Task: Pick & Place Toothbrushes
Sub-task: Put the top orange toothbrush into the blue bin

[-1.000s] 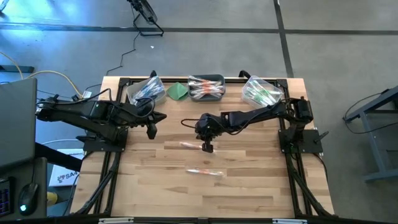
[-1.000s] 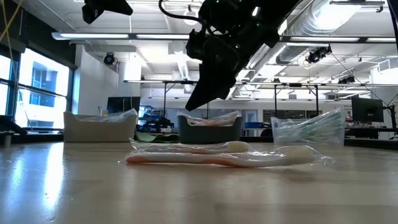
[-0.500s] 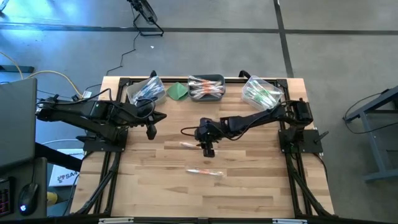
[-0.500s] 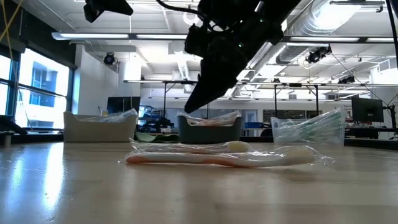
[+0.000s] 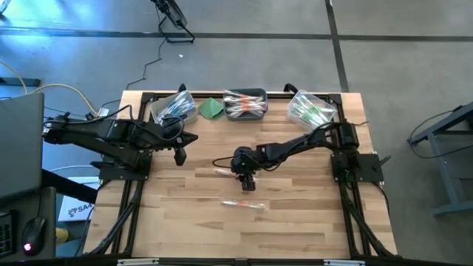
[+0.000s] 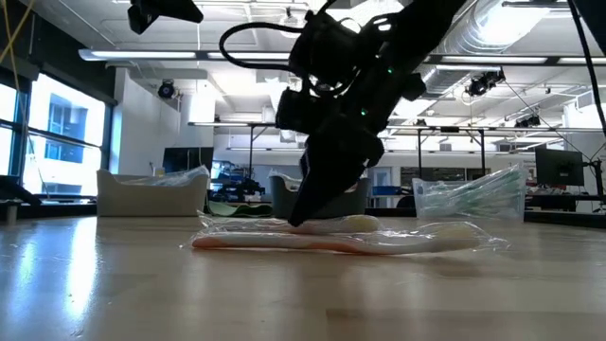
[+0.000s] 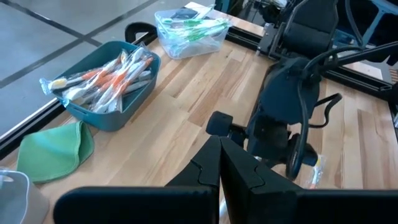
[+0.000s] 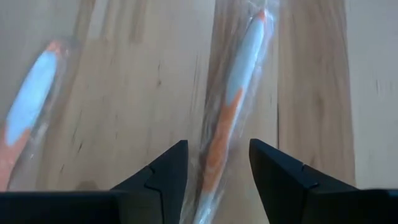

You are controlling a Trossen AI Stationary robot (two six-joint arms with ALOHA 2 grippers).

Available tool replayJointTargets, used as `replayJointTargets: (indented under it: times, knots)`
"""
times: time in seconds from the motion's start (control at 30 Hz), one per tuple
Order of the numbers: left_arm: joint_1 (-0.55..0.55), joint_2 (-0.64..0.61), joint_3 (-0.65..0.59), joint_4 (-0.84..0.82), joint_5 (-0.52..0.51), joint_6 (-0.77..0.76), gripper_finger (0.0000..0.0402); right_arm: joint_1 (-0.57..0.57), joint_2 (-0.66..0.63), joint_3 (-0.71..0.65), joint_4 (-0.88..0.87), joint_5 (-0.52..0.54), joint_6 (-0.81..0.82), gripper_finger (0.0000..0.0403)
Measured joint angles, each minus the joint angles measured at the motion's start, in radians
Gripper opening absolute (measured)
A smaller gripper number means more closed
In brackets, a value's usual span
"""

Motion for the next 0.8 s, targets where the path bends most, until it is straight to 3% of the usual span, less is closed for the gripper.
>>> replayJointTargets:
  times: [0.33, 0.57, 0.73, 0.8]
  knots:
    - [0.000, 0.000, 0.000, 0.002, -0.001, -0.002, 0.0000, 0.000, 0.066, 0.003, 0.047, 0.002, -0.001, 0.0159]
    - [0.000, 0.000, 0.000, 0.008, -0.002, -0.002, 0.0000, -0.015, 0.070, 0.003, 0.044, 0.053, -0.048, 0.0082]
    - [0.000, 0.000, 0.000, 0.008, -0.011, -0.001, 0.0000, -0.045, 0.069, 0.002, 0.042, -0.013, -0.053, 0.0018]
    - [0.000, -0.001, 0.000, 0.009, -0.012, -0.002, 0.0000, -0.055, 0.065, 0.002, 0.040, -0.050, -0.053, 0.0014]
